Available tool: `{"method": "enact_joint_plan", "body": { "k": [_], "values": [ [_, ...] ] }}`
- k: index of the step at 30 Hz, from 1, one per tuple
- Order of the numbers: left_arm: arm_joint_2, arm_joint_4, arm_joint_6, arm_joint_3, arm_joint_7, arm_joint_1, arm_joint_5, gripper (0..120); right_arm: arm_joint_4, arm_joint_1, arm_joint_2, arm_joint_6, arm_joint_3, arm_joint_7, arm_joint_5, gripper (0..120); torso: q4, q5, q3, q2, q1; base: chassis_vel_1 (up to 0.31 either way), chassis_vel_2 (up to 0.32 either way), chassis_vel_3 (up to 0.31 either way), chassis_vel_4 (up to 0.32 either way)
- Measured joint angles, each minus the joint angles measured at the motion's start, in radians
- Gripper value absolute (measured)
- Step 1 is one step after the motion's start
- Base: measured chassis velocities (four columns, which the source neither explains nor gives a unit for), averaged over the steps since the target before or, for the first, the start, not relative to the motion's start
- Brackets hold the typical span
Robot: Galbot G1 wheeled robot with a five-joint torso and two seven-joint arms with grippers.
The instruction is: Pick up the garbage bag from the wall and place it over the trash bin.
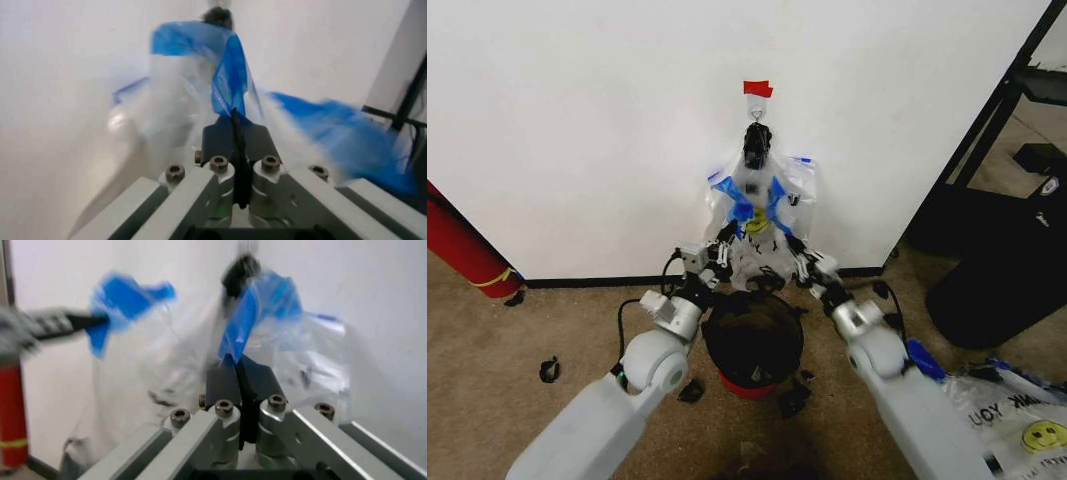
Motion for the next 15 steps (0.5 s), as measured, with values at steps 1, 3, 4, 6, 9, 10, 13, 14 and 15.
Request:
{"method": "enact_joint_plan", "body": {
  "k": [1,3,4,6,9,10,13,14,15],
  "values": [
    [-0.011,-0.026,-0.001,-0.021,-0.005,0.046,0.009,0,0.055,-0.079,0.001,0.026,0.024,0.002,-0.011,0,-0.0001,0.0,0.0,0.0,0.0,0.0,0.0,0.0,0.0],
    [-0.015,-0.035,-0.002,-0.026,-0.008,0.066,0.013,0,0.079,-0.12,0.005,0.045,0.04,0.003,-0.023,0,-0.0001,-0.0001,0.0,0.0,0.0,0.0,0.0,0.0,0.0],
    [-0.021,-0.048,-0.003,-0.032,-0.015,0.096,0.019,0,0.101,-0.163,0.011,0.065,0.056,0.002,-0.041,0,-0.0001,0.0,0.0,0.0,0.0,0.0,0.0,0.0,0.0],
    [-0.024,-0.065,-0.004,-0.043,-0.03,0.138,0.032,0,0.122,-0.222,0.022,0.096,0.081,-0.001,-0.071,0,-0.0002,-0.0001,0.0,0.0,0.0,0.0,0.0,0.0,0.0],
    [-0.012,-0.084,-0.02,-0.072,-0.062,0.23,0.074,0,0.138,-0.319,0.045,0.157,0.134,-0.01,-0.144,0,0.0002,-0.0001,0.0,0.0,0.0,0.0,0.0,0.0,0.0],
    [-0.012,-0.084,-0.02,-0.072,-0.062,0.23,0.074,0,0.138,-0.319,0.045,0.157,0.134,-0.01,-0.144,0,0.0002,-0.0001,0.0,0.0,0.0,0.0,0.0,0.0,0.0],
    [0.003,-0.084,-0.041,-0.092,-0.081,0.282,0.107,0,0.133,-0.373,0.053,0.197,0.161,-0.019,-0.176,0,0.0002,-0.0001,0.0,0.0,0.0,0.0,0.0,0.0,0.0],
    [0.008,-0.085,-0.047,-0.098,-0.088,0.294,0.116,0,0.129,-0.387,0.054,0.207,0.165,-0.021,-0.182,0,0.0,0.0,0.0,0.0,0.0,0.0,0.0,0.0,0.0],
    [0.011,-0.085,-0.051,-0.102,-0.094,0.303,0.122,0,0.127,-0.4,0.056,0.217,0.168,-0.022,-0.188,0,0.0,0.0,0.0,0.0,0.0,0.0,0.0,0.0,0.0]
  ]
}}
